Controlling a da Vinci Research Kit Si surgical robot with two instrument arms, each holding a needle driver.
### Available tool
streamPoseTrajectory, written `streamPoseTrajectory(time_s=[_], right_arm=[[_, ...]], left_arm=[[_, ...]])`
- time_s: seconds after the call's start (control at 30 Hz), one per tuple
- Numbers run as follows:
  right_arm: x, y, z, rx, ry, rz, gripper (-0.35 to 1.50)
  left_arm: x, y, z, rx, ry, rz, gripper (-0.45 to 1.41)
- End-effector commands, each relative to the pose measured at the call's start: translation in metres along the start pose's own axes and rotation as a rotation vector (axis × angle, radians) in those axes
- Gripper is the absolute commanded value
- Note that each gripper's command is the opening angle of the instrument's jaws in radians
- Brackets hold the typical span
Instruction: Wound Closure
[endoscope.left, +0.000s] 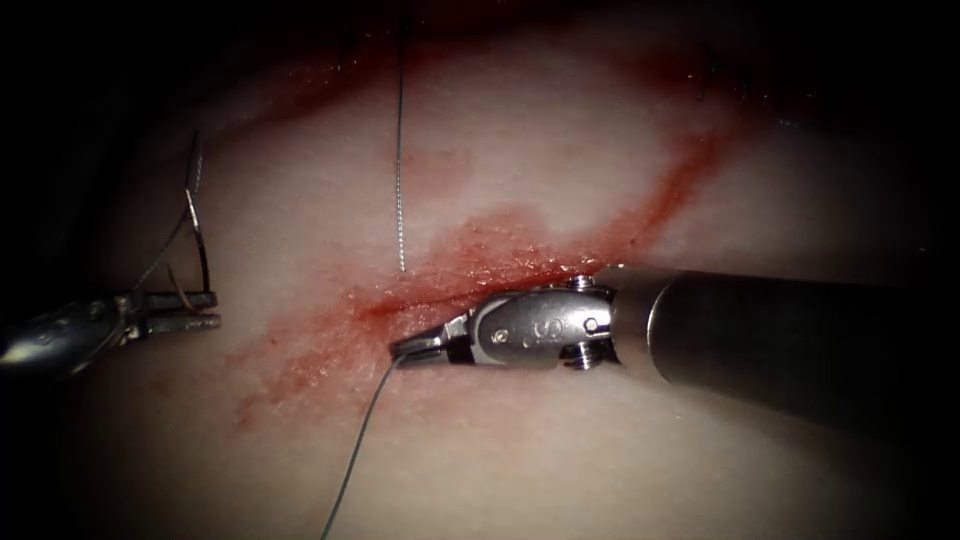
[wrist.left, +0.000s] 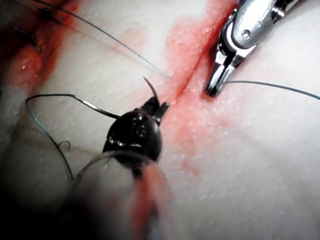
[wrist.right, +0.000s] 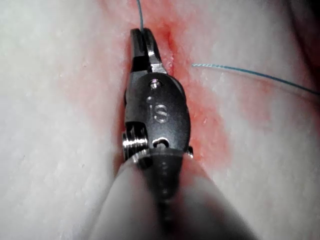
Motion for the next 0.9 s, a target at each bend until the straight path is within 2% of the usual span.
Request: streamPoseTrajectory(time_s=[0.03,0.13,0.2,0.23,0.3,0.33,0.37,0.4,0.47,0.5,0.6,0.73,0.77,0.83,0.87,0.9], right_arm=[[0.0004,-0.0005,0.0007,0.004,0.006,0.003,-0.35],[0.0028,-0.0019,0.0001,0.022,0.021,0.011,-0.35],[0.0055,-0.0042,-0.0003,0.061,0.046,0.01,-0.35],[0.0055,-0.0042,-0.0003,0.061,0.046,0.01,-0.35],[0.0083,-0.0069,-0.0004,0.109,0.052,0.001,-0.35],[0.0083,-0.0069,-0.0004,0.109,0.052,0.001,-0.35],[0.0104,-0.0088,-0.0004,0.139,0.066,-0.005,-0.35],[0.0104,-0.0088,-0.0004,0.139,0.066,-0.005,-0.35],[0.0132,-0.0111,-0.0001,0.175,0.088,-0.015,-0.35],[0.0132,-0.0111,-0.0001,0.175,0.088,-0.015,-0.35],[0.0163,-0.0138,0.0005,0.25,0.122,-0.007,-0.35],[0.0182,-0.0144,0.0009,0.264,0.172,-0.005,-0.35],[0.0187,-0.0135,0.0009,0.254,0.182,-0.001,-0.35],[0.0187,-0.0121,0.0007,0.201,0.16,0.01,0.32],[0.0184,-0.0111,0.0004,0.177,0.15,0.02,0.57],[0.0182,-0.0103,0.0001,0.163,0.145,0.017,0.67]], left_arm=[[-0.0003,0.0001,0.0009,-0.002,0.001,0.0,-0.45],[-0.0003,0.0001,0.0009,-0.002,0.001,0.0,-0.45],[-0.0003,0.0001,0.0009,-0.002,0.001,0.0,-0.45],[-0.0003,0.0001,0.0009,-0.002,0.001,0.0,-0.45],[-0.0003,0.0001,0.0009,-0.002,0.001,0.0,-0.45],[-0.0003,0.0001,0.0009,-0.002,0.001,0.0,-0.45],[-0.0002,0.0001,0.0009,-0.002,0.001,-0.001,-0.45],[-0.0002,0.0001,0.0009,-0.002,0.001,-0.001,-0.45],[-0.0002,0.0001,0.0009,-0.001,0.001,-0.001,-0.45],[-0.0002,0.0001,0.0009,-0.001,0.001,-0.001,-0.45],[-0.0002,0.0001,0.0009,-0.001,0.001,-0.001,-0.45],[-0.0002,0.0001,0.0009,-0.001,0.001,-0.001,-0.45],[-0.0002,0.0001,0.0009,-0.001,0.001,-0.001,-0.45],[-0.0002,0.0001,0.0009,-0.002,-0.001,-0.001,-0.45],[-0.0002,0.0001,0.0009,-0.002,-0.001,-0.001,-0.45],[-0.0002,0.0002,0.0009,-0.005,0.0,-0.001,-0.45]])
